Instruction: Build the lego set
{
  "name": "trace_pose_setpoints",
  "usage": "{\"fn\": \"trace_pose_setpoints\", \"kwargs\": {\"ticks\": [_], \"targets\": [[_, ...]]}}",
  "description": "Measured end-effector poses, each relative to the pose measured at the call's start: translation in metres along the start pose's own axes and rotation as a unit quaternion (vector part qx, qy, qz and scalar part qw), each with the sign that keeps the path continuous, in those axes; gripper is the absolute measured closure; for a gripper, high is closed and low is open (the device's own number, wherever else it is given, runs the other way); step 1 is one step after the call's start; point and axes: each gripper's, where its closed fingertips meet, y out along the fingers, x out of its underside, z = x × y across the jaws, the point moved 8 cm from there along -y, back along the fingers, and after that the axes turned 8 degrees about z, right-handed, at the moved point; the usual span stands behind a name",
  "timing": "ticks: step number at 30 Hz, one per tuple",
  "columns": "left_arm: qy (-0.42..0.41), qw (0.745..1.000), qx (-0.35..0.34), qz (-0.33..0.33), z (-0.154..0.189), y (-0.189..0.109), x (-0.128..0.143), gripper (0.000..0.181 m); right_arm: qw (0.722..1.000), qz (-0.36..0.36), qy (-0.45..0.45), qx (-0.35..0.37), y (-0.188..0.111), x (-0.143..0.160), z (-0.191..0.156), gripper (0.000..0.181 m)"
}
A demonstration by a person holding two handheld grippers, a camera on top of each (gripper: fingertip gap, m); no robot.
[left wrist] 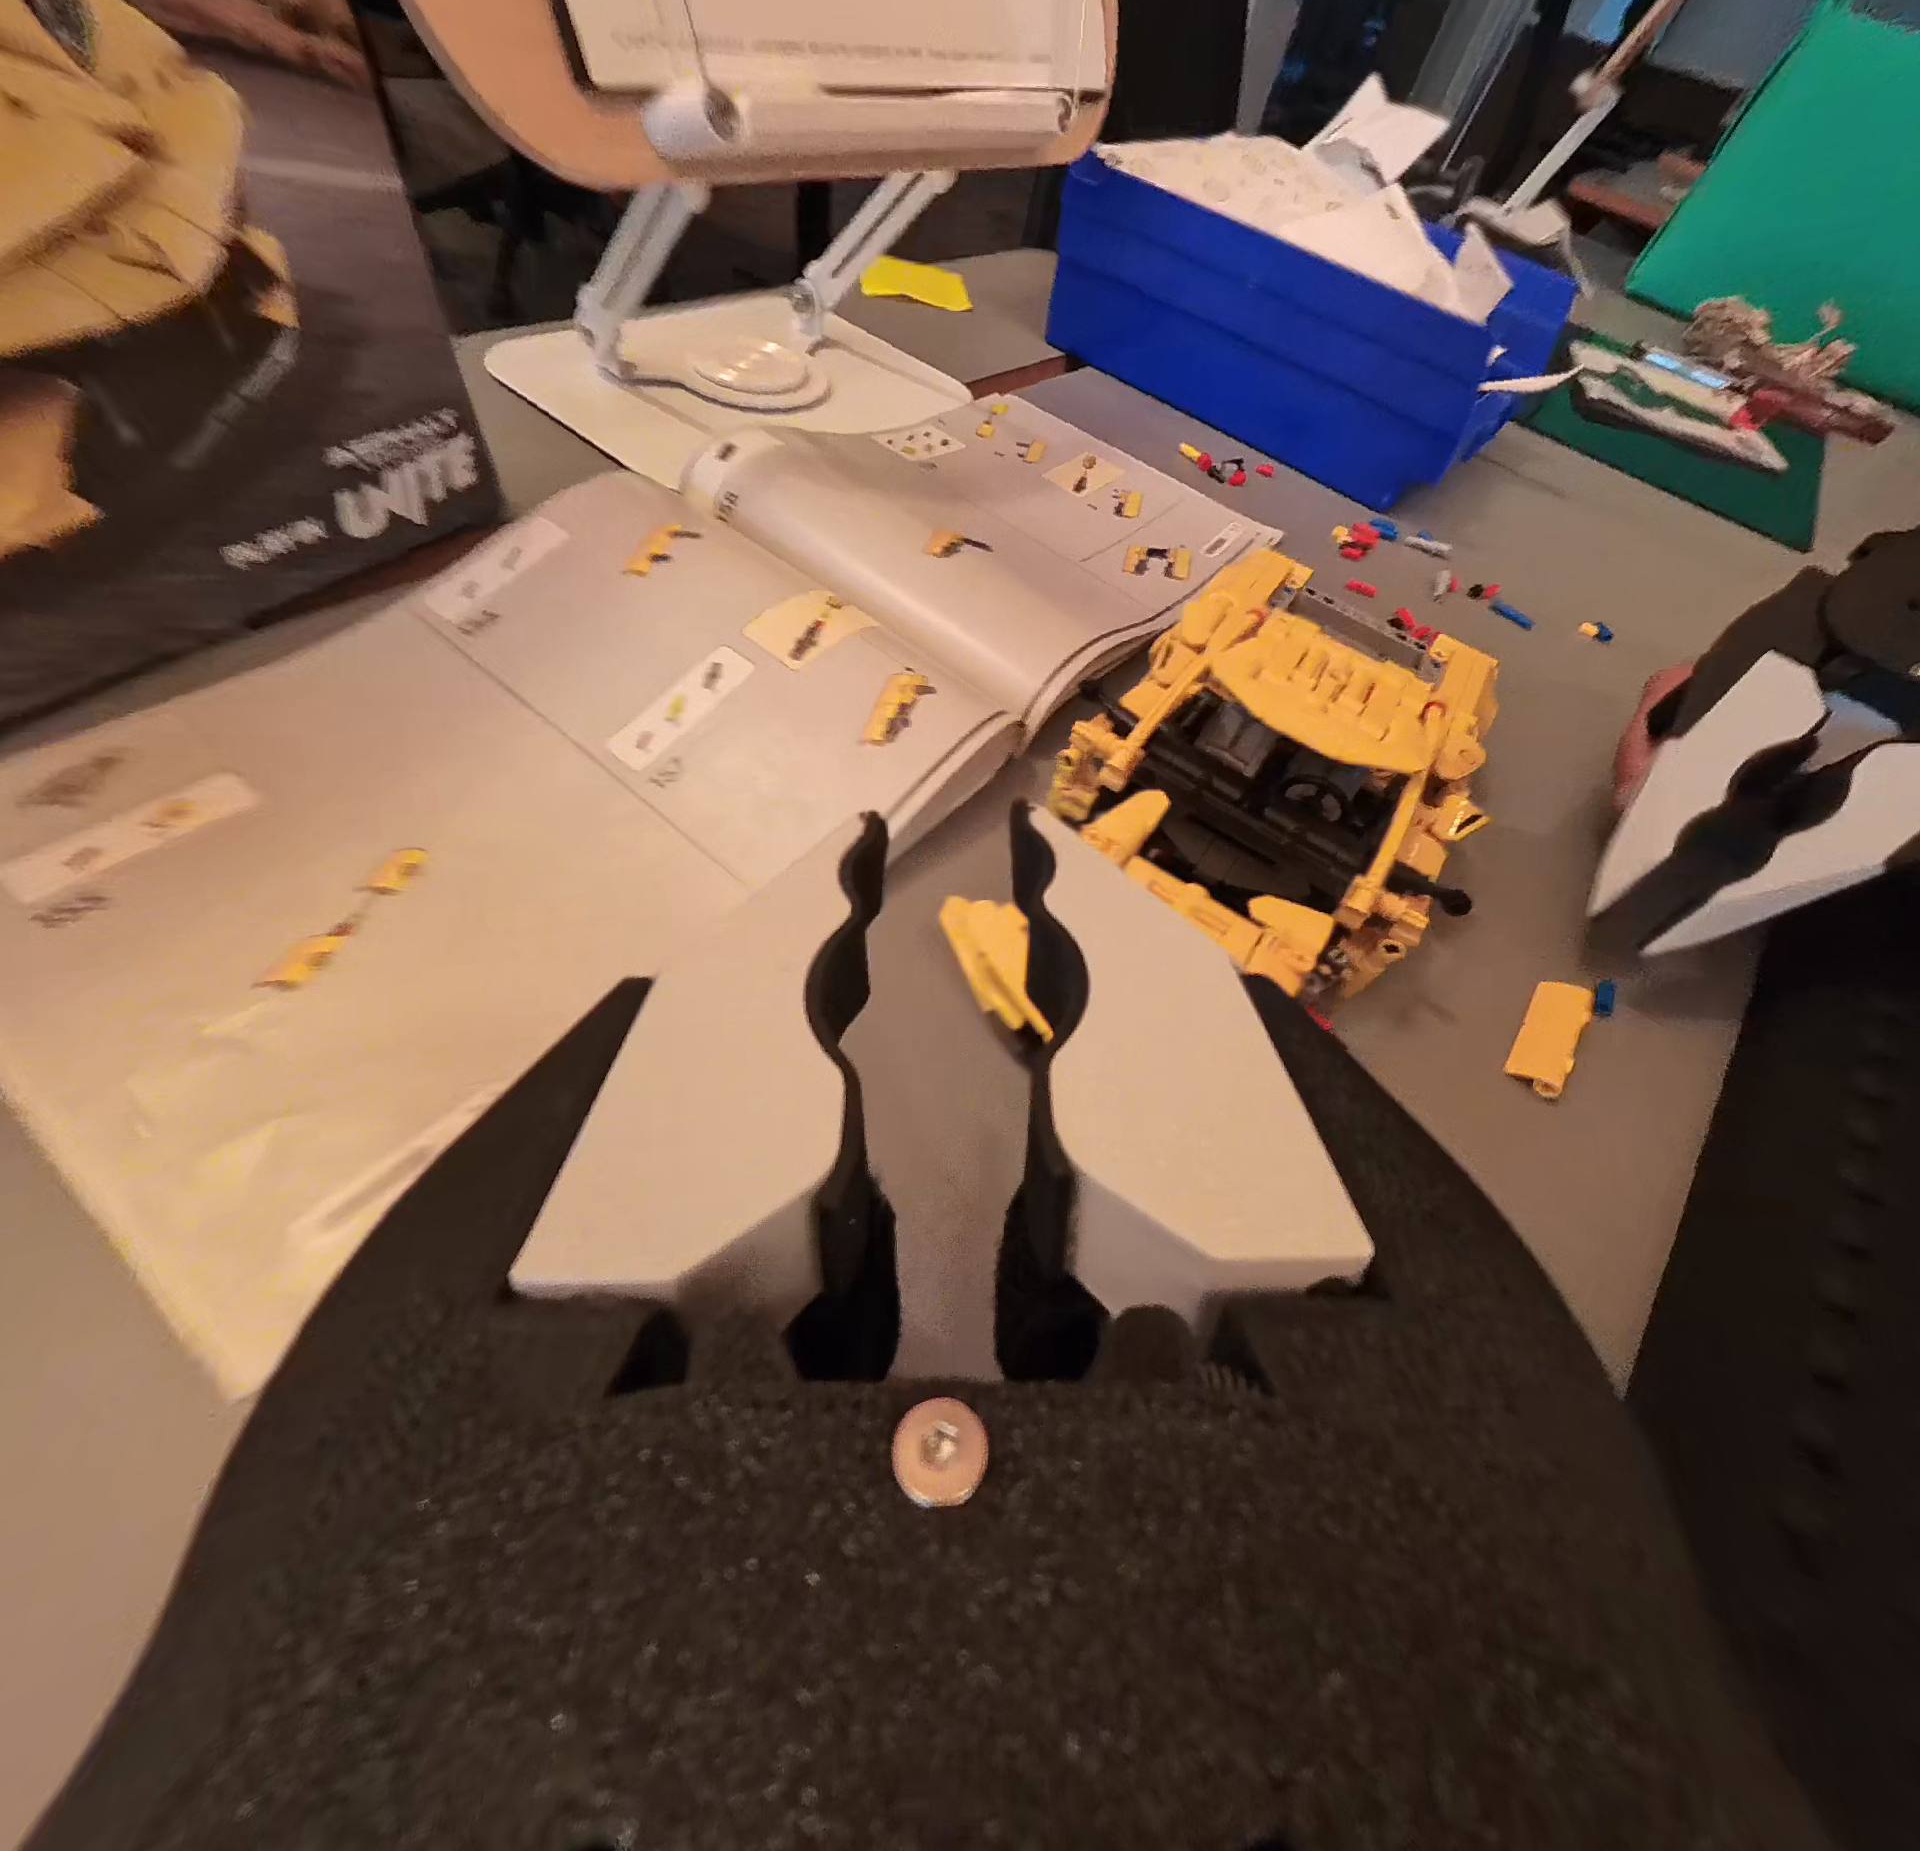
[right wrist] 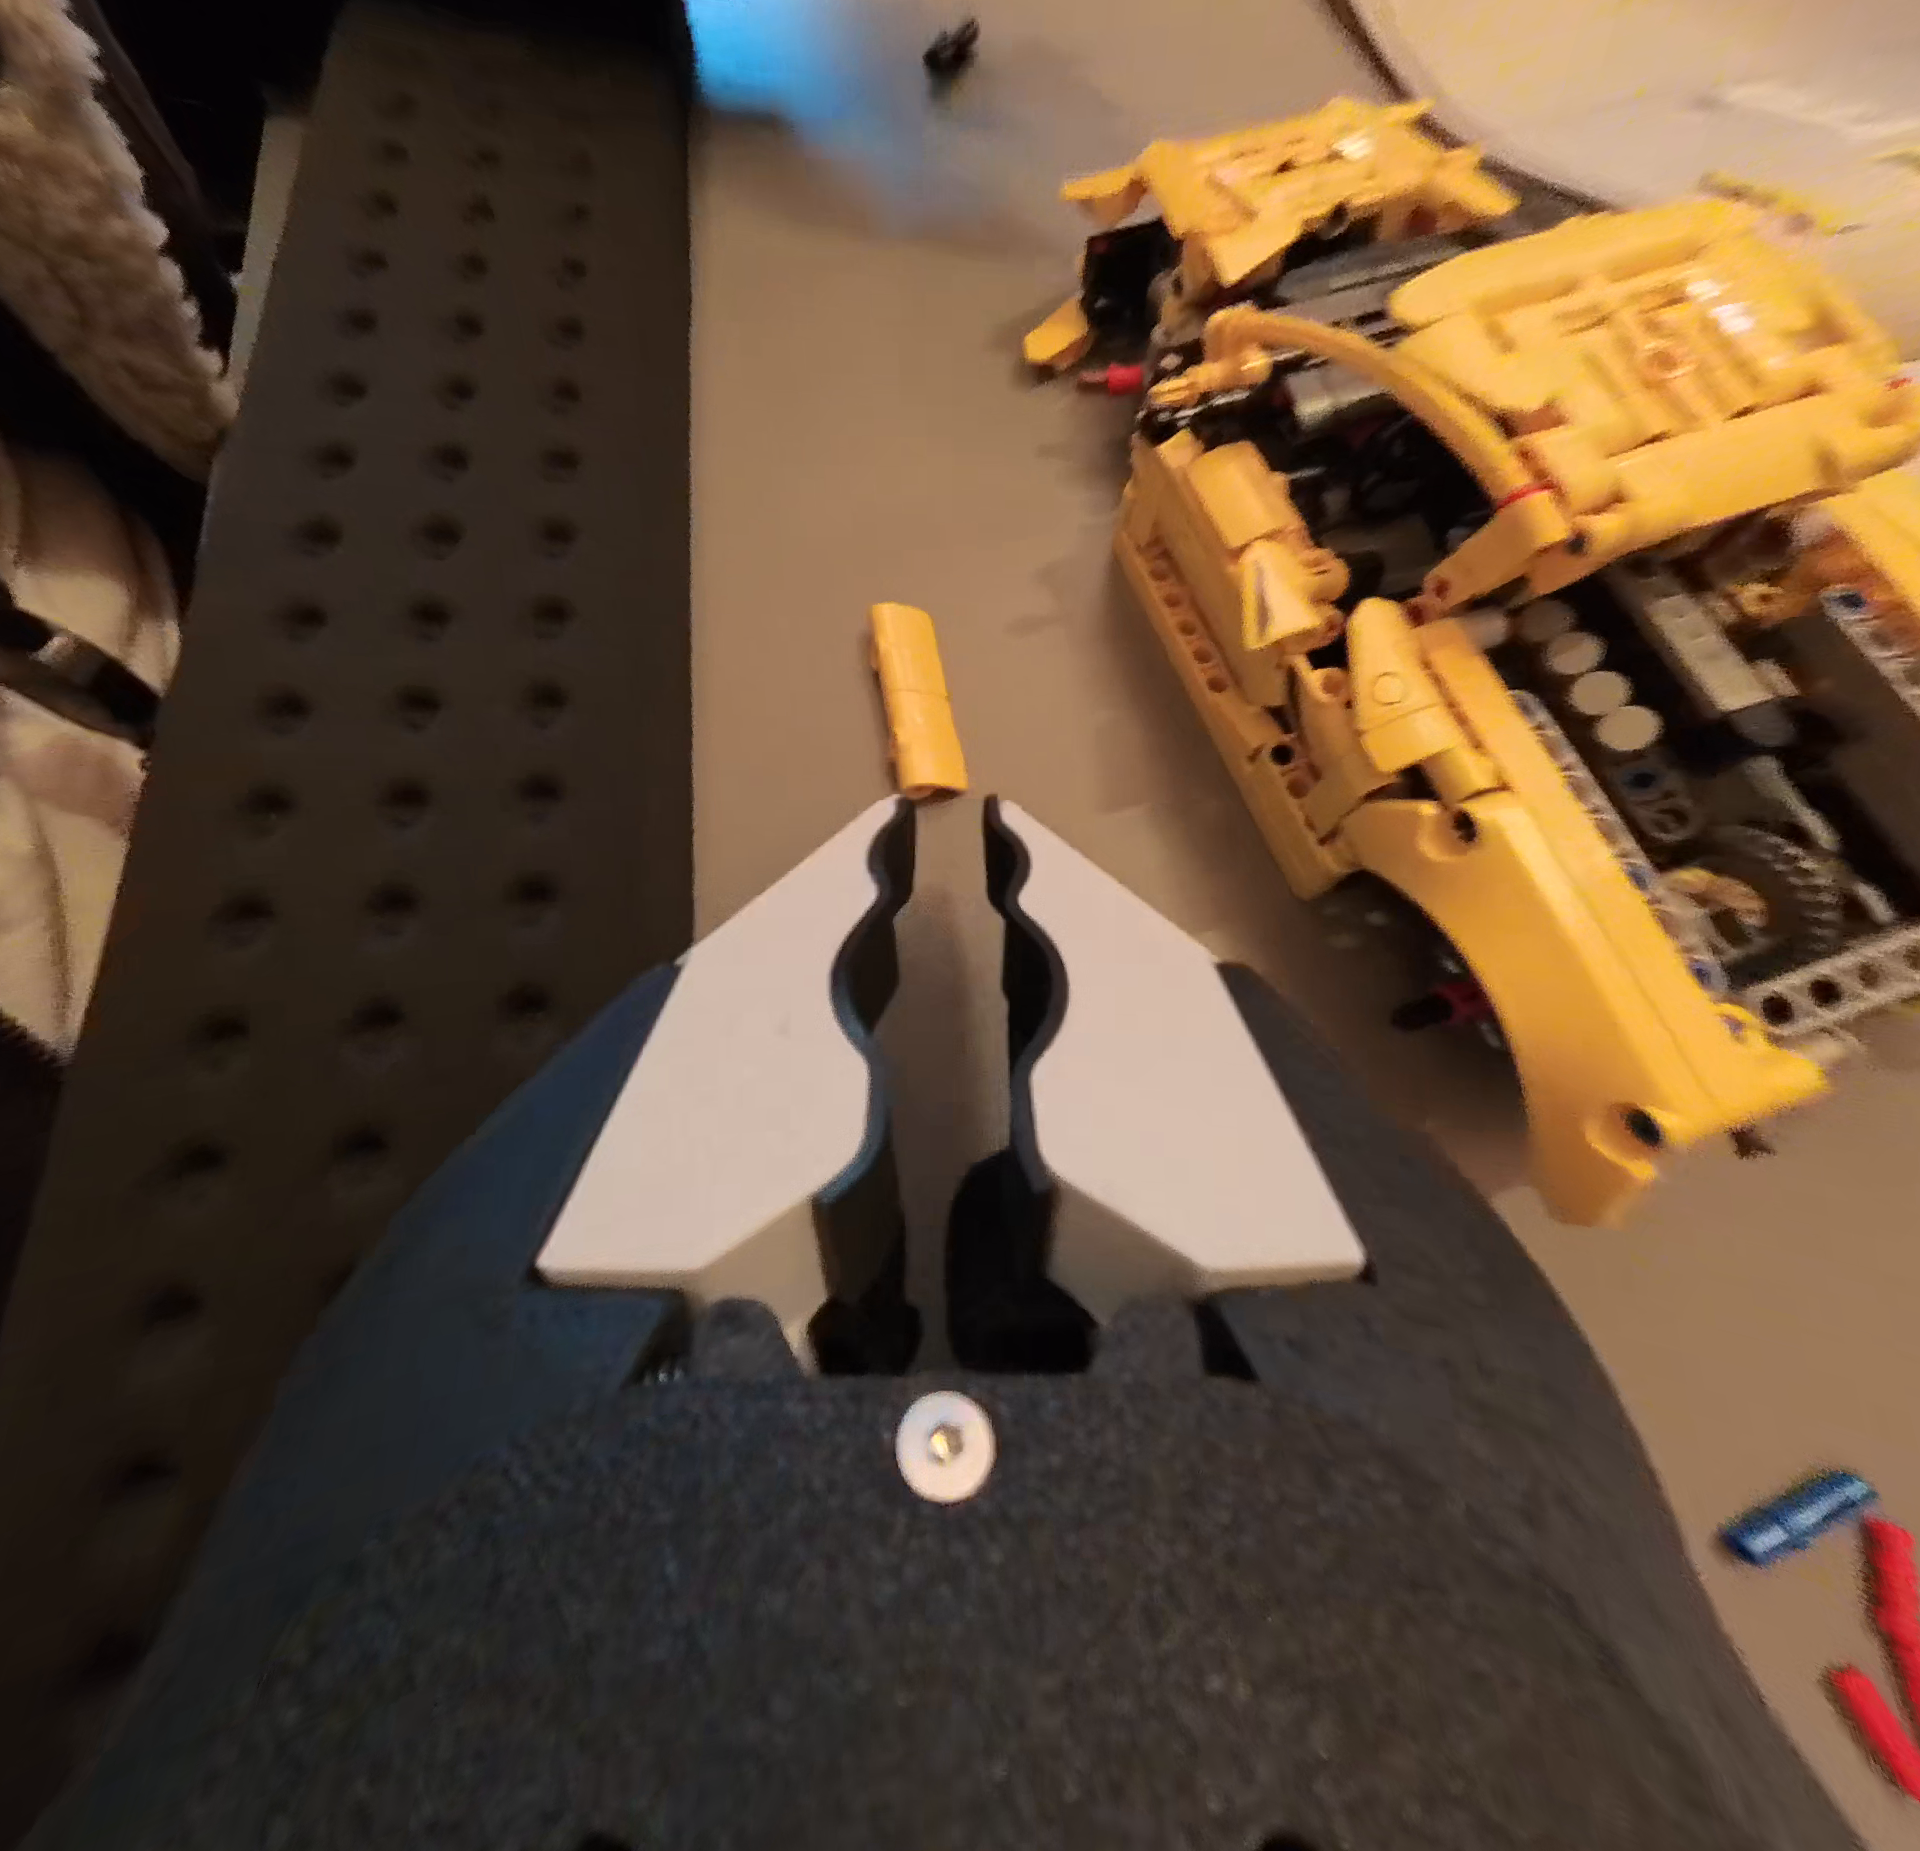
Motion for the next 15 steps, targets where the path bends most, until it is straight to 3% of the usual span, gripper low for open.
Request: {"fn": "trace_pose_setpoints", "kwargs": {"ticks": [3, 6, 9, 15], "targets": [[-0.029, 0.999, -0.024, -0.02, -0.018, -0.036, -0.02, 0.156, 1.0, 0.003, 0.003, 0.027, -0.004, 0.002, 0.006, 0.169], [-0.095, 0.991, 0.012, -0.097, -0.033, -0.086, -0.023, 0.141, 0.999, -0.019, 0.006, 0.033, -0.002, 0.007, 0.008, 0.17], [-0.122, 0.982, -0.046, -0.139, -0.042, -0.141, -0.019, 0.132, 0.999, -0.019, -0.002, 0.032, -0.001, 0.006, 0.005, 0.17], [-0.072, 0.973, -0.151, -0.158, -0.031, -0.235, 0.008, 0.133, 0.999, -0.024, 0.002, 0.034, -0.002, 0.008, 0.006, 0.171]]}}
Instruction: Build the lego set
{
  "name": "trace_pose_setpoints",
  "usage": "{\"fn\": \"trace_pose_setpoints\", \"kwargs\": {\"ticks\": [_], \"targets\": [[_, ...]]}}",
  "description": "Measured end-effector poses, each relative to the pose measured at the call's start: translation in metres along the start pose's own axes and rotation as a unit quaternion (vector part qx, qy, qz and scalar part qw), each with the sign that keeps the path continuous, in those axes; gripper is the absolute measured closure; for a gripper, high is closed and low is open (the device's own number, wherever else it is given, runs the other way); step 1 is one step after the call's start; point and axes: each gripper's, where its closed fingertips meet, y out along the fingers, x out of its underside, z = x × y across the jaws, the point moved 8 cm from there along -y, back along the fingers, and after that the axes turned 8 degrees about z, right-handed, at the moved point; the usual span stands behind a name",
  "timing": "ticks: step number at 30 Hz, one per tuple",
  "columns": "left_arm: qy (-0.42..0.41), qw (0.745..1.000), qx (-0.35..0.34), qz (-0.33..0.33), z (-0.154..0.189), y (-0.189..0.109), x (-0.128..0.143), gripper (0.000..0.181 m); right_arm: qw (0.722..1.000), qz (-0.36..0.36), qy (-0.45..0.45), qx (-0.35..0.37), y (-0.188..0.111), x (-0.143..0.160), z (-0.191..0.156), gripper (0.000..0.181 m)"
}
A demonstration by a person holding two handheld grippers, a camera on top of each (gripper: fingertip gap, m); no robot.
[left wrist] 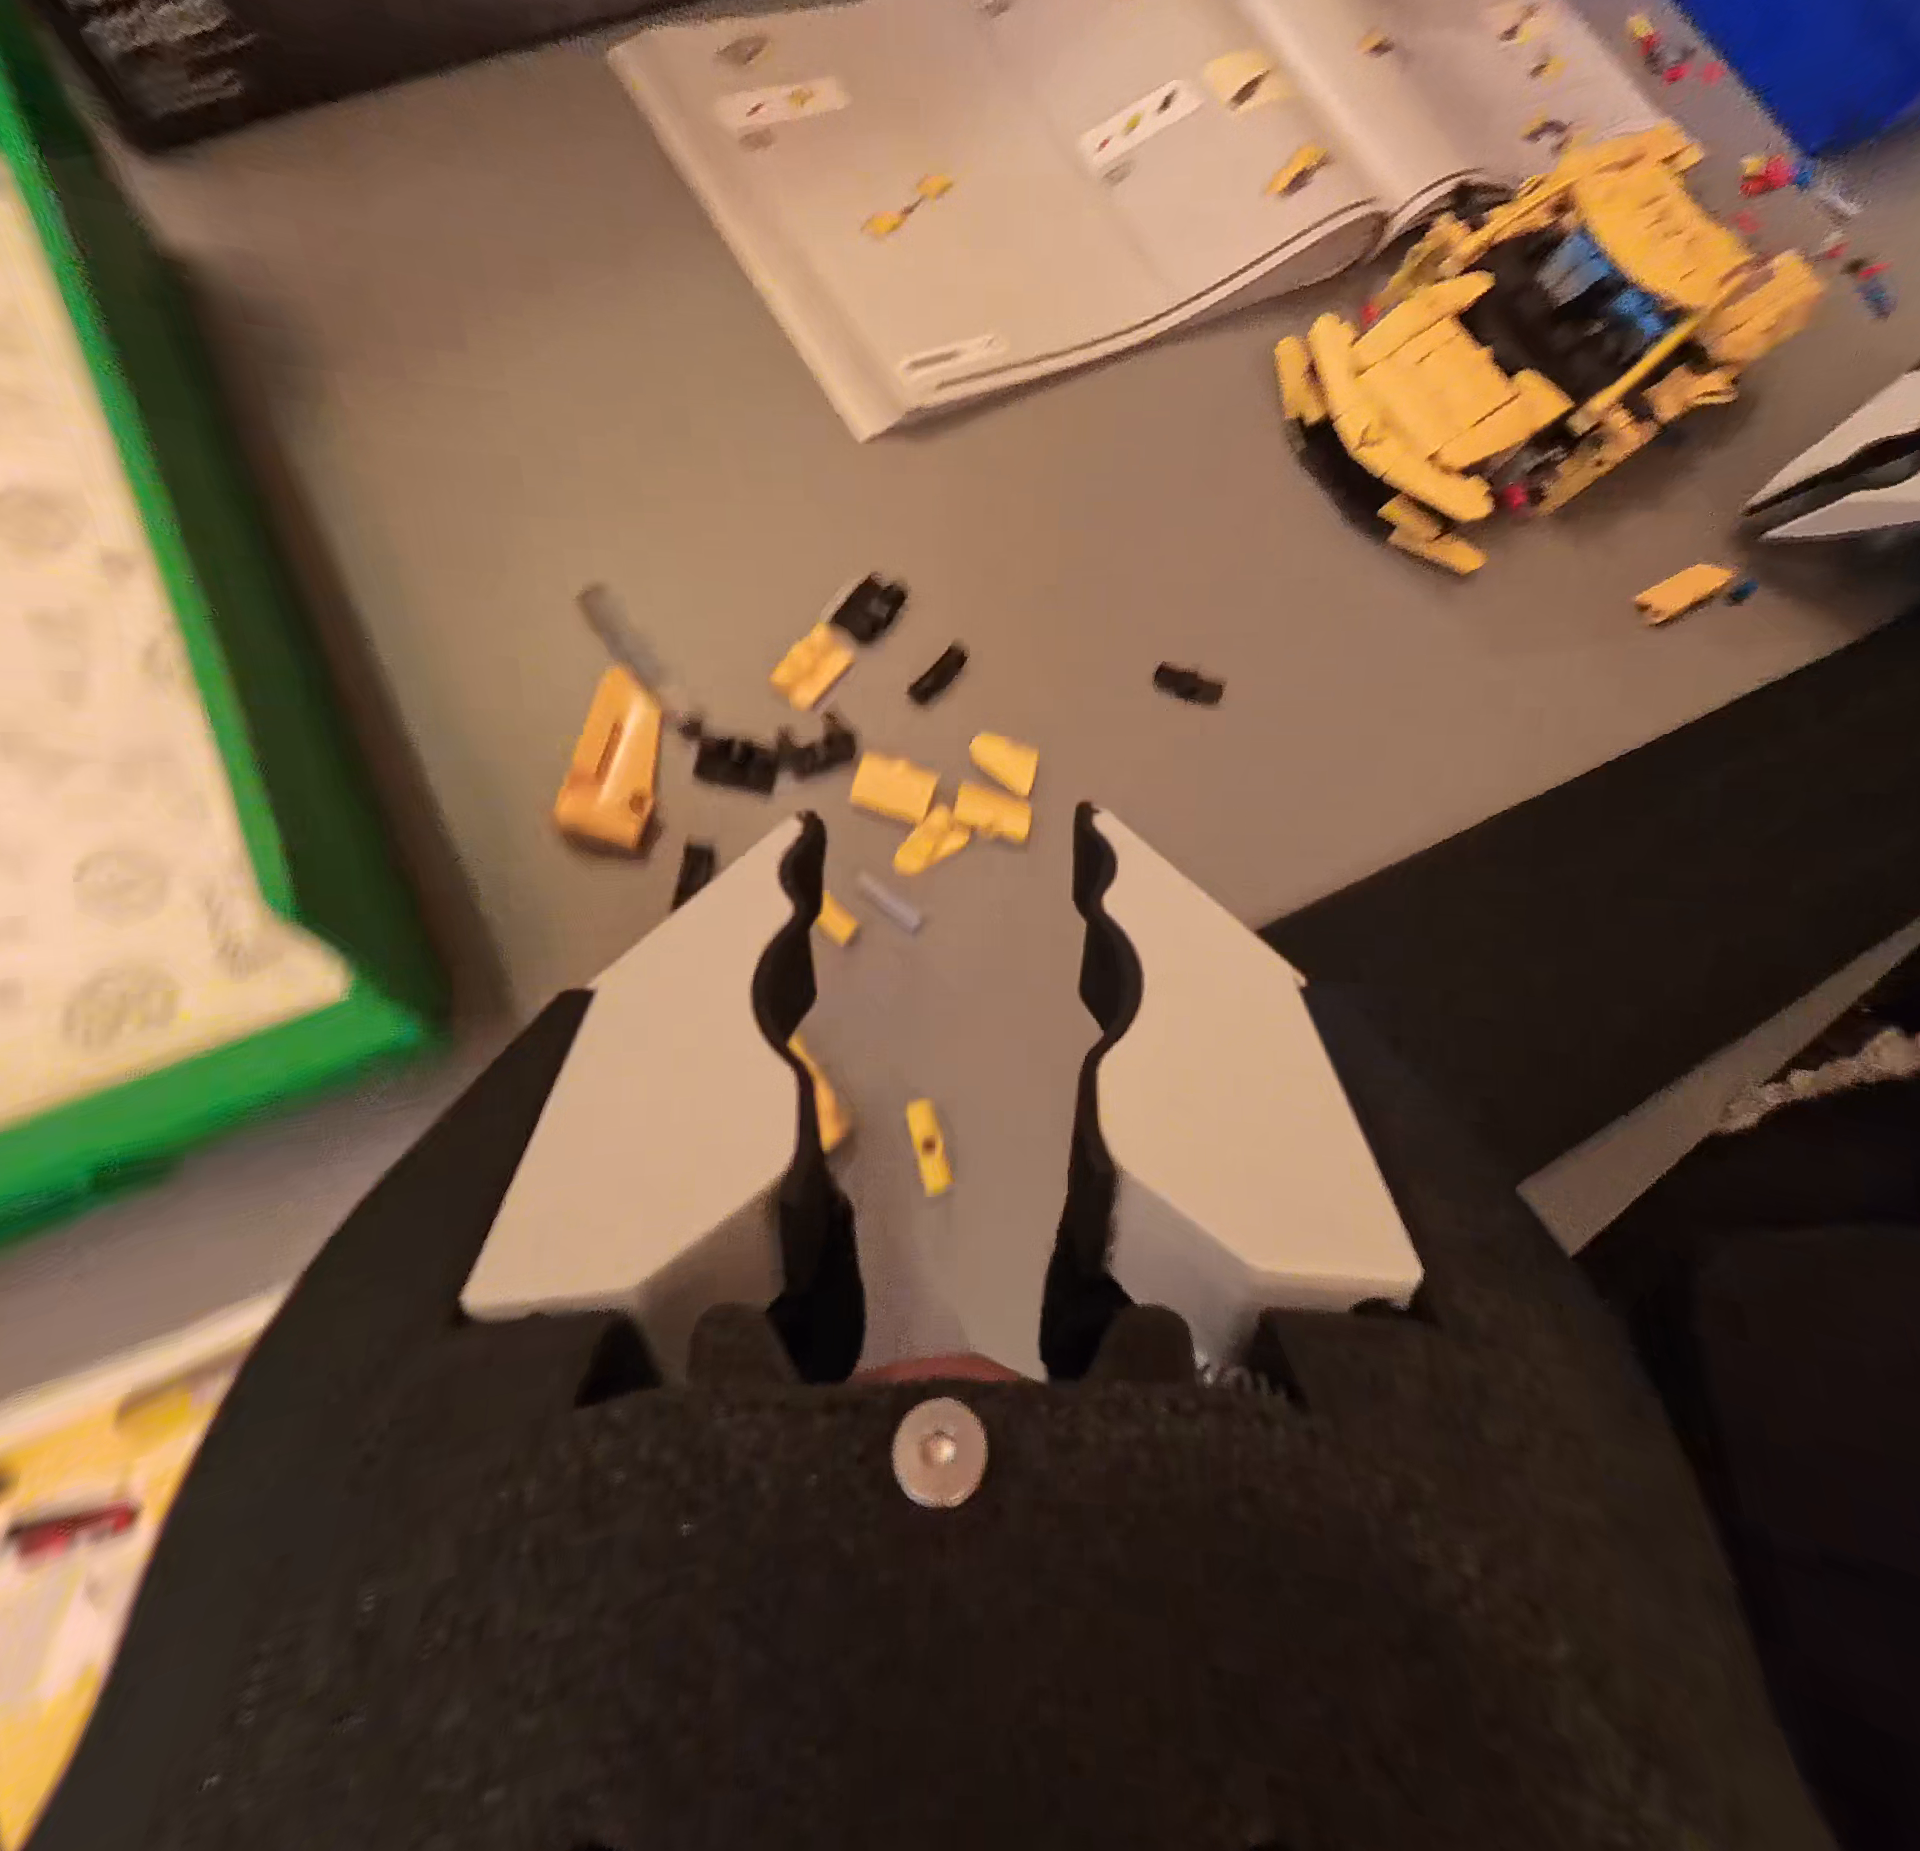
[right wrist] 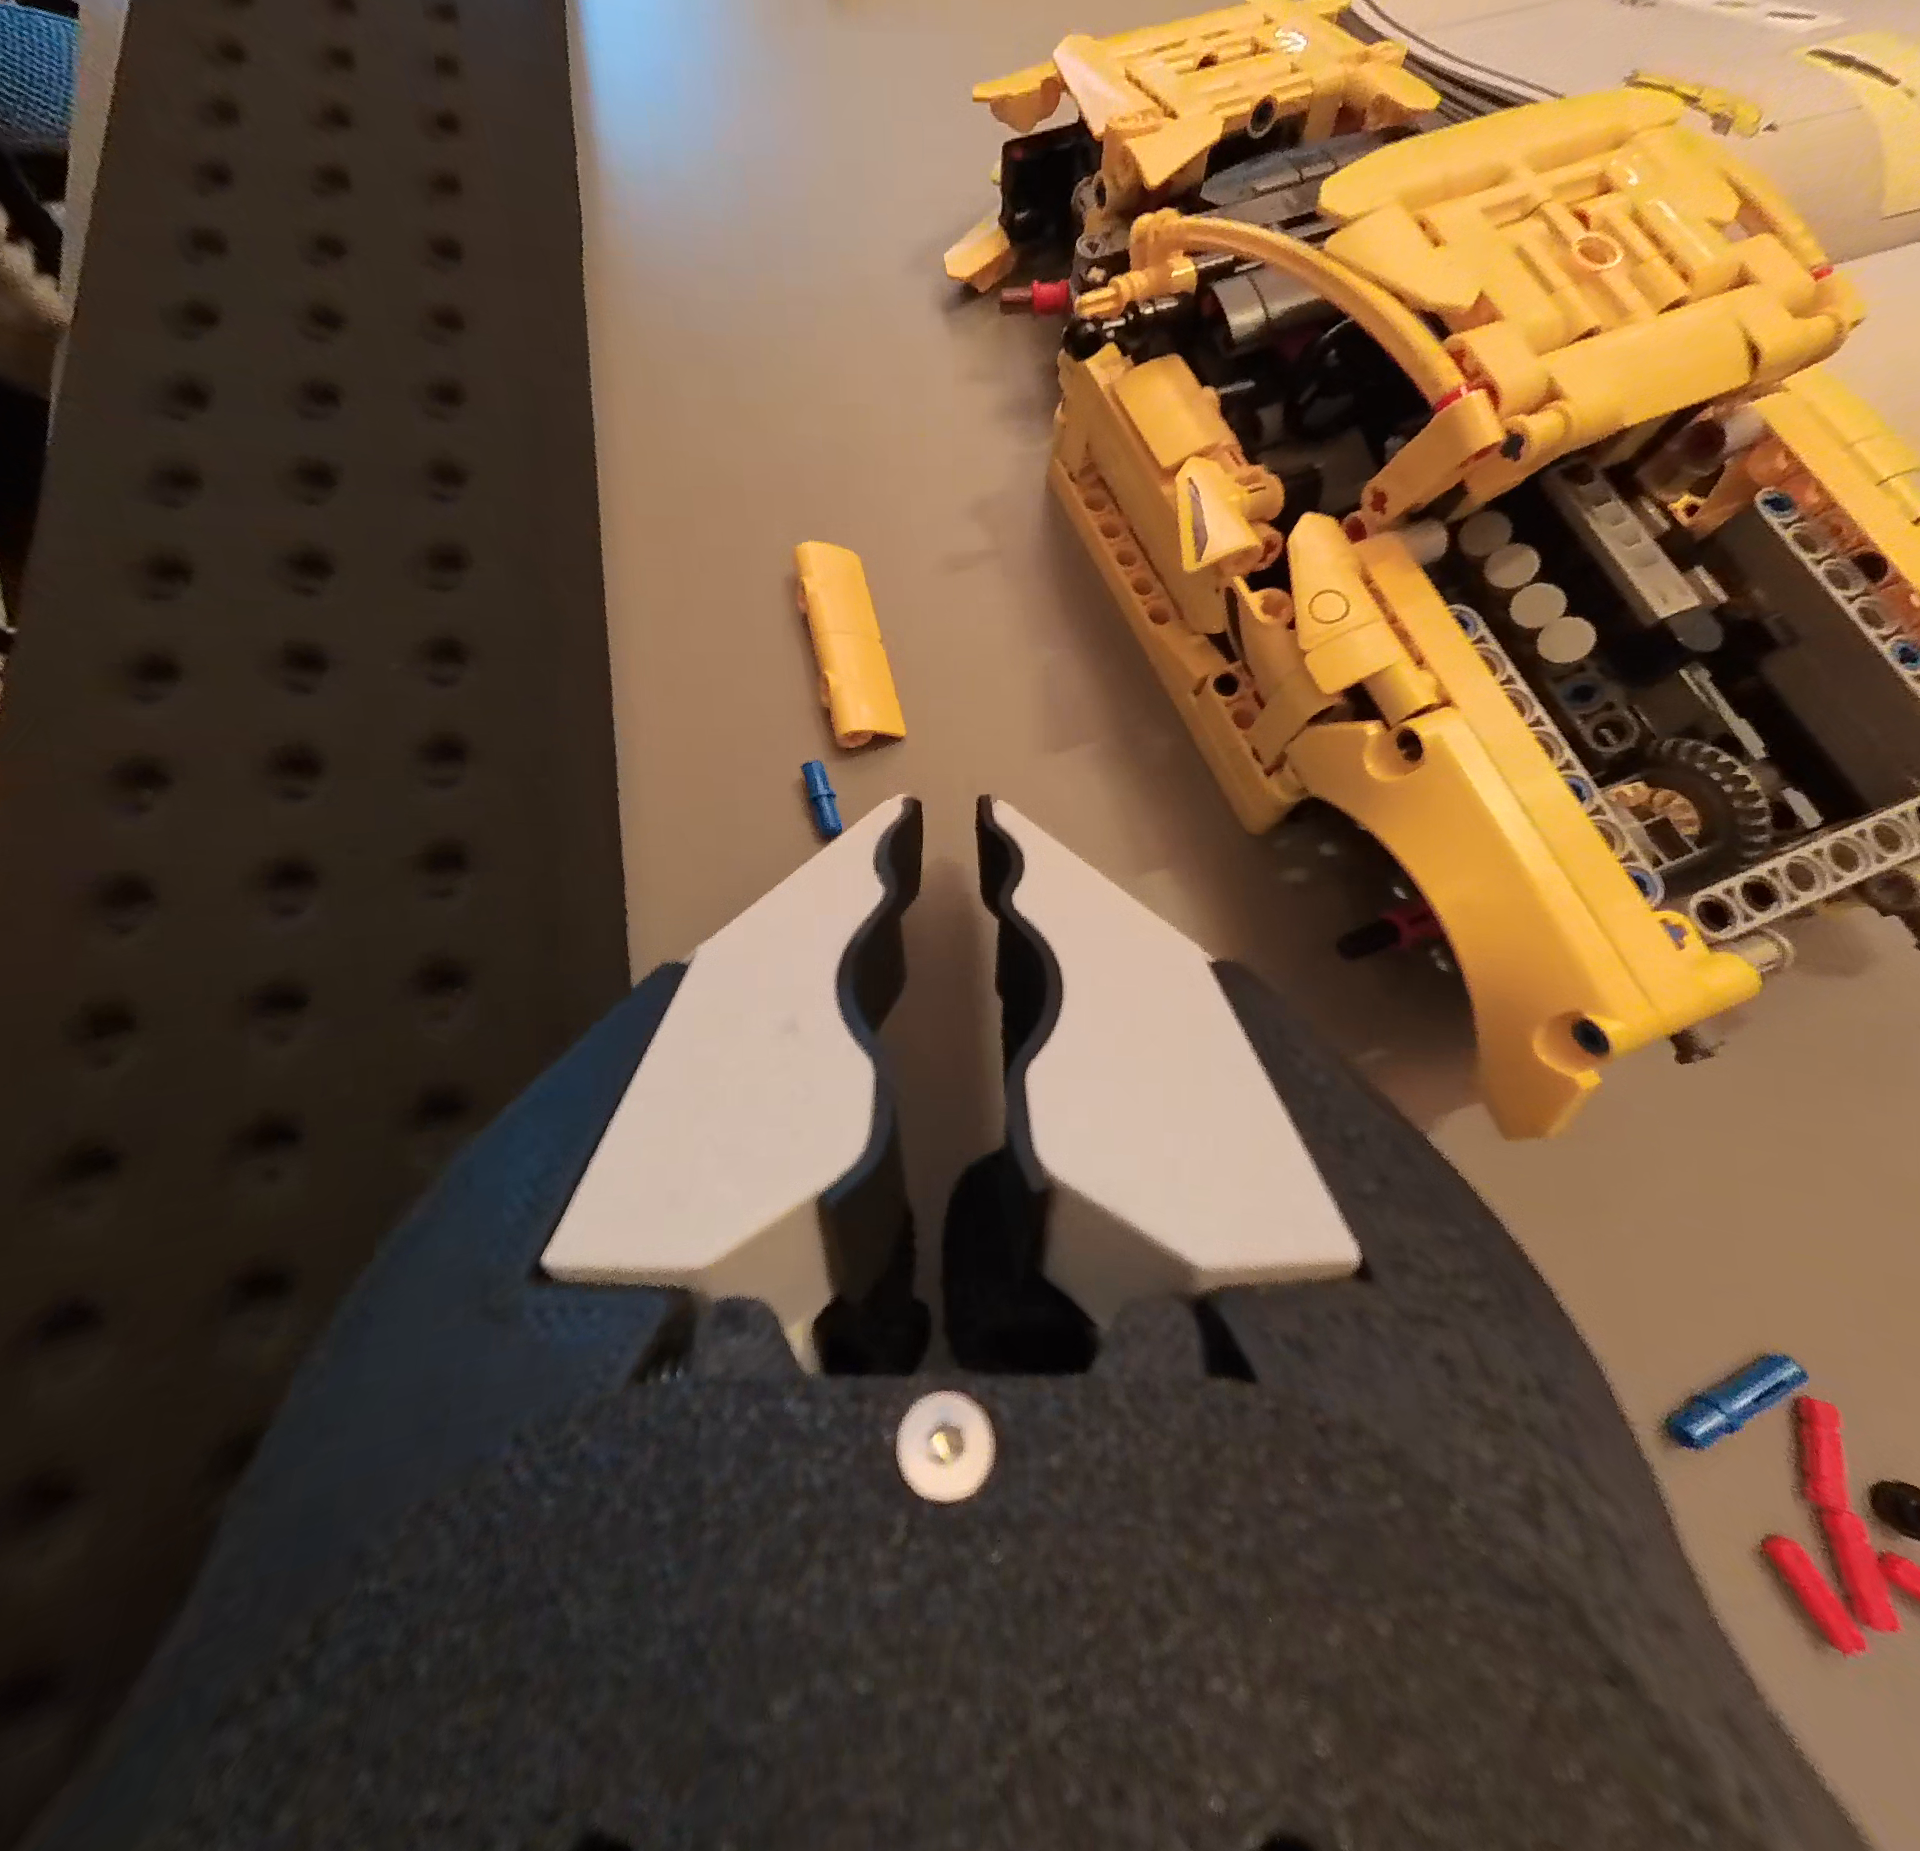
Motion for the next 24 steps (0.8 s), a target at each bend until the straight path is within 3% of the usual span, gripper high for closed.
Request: {"fn": "trace_pose_setpoints", "kwargs": {"ticks": [4, 6, 8, 12, 18, 24], "targets": [[-0.045, 0.998, -0.054, 0.004, -0.003, -0.012, 0.034, 0.143, 1.0, -0.004, -0.003, 0.0, 0.001, 0.001, -0.001, 0.171], [-0.08, 0.993, -0.089, 0.003, 0.002, 0.001, 0.043, 0.146, 1.0, -0.008, 0.0, -0.004, 0.002, 0.002, -0.001, 0.171], [-0.096, 0.988, -0.123, 0.004, 0.01, 0.017, 0.046, 0.164, 1.0, -0.011, 0.002, -0.005, 0.002, 0.003, -0.001, 0.171], [-0.136, 0.971, -0.195, -0.024, 0.013, 0.04, 0.051, 0.164, 1.0, -0.012, 0.005, -0.004, 0.002, 0.005, -0.001, 0.171], [-0.178, 0.962, -0.203, -0.046, 0.009, 0.056, 0.054, 0.165, 1.0, -0.02, 0.009, -0.016, 0.003, 0.007, -0.002, 0.171], [-0.165, 0.958, -0.225, -0.07, 0.005, 0.064, 0.058, 0.167, 0.999, -0.022, 0.013, -0.022, 0.003, 0.007, -0.003, 0.171]]}}
